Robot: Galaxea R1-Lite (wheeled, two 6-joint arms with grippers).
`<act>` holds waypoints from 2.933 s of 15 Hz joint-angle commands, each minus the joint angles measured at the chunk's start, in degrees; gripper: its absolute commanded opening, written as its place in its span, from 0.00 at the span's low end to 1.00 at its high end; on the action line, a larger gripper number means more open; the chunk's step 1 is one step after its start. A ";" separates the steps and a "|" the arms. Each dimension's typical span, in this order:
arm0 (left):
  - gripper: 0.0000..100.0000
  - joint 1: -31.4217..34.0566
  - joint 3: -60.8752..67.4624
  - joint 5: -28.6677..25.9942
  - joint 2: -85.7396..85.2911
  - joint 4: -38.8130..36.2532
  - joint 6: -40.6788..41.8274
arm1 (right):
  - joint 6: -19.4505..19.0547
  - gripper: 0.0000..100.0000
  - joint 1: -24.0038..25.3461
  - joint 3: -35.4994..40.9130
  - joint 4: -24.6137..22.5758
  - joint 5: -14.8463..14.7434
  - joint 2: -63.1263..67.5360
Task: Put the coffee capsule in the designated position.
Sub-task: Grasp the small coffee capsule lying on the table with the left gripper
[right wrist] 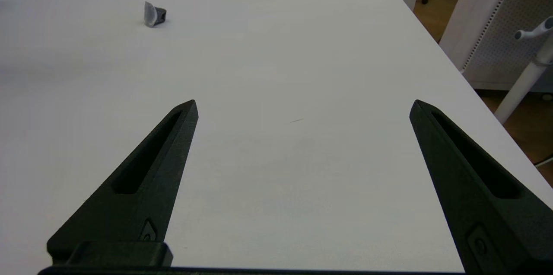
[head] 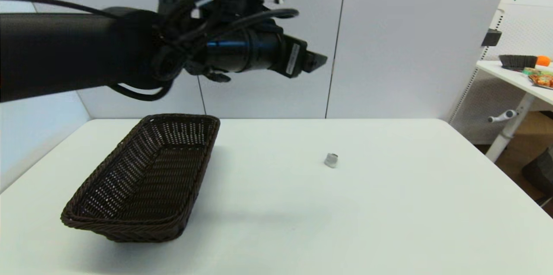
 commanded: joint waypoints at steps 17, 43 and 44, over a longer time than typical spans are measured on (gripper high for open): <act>1.00 -5.51 -6.33 -3.64 28.95 -6.21 -1.60 | -0.02 1.00 0.00 0.00 0.00 0.02 0.07; 1.00 -2.70 -1.32 -1.27 32.21 -13.50 -4.50 | -0.02 1.00 0.00 0.00 0.00 0.02 0.07; 1.00 -2.70 -0.97 -1.27 32.21 -13.86 -4.58 | -0.02 1.00 0.00 0.00 0.00 0.02 0.07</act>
